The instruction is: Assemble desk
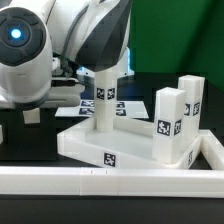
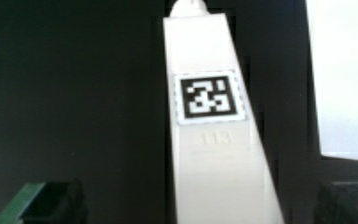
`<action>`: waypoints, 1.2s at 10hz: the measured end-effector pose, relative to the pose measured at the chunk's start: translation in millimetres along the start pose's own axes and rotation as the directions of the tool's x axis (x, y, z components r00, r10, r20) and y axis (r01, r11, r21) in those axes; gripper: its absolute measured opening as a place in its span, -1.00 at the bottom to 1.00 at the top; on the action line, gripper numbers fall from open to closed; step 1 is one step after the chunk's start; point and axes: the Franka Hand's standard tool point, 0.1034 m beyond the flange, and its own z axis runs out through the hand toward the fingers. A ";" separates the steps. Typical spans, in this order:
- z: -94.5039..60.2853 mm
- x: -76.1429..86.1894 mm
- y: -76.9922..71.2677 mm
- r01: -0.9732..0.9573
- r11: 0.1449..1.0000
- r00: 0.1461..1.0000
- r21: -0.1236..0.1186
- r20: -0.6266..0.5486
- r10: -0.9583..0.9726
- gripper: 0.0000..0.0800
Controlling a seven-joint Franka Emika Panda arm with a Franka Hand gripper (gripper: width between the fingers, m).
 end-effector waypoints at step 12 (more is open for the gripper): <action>16.9 2.6 -6.2 -0.003 1.000 0.995 0.000 0.104 0.003 0.52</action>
Offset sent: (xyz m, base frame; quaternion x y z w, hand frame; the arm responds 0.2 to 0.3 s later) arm -0.0009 0.0085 -0.0017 -0.0111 0.0131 -0.0090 0.9998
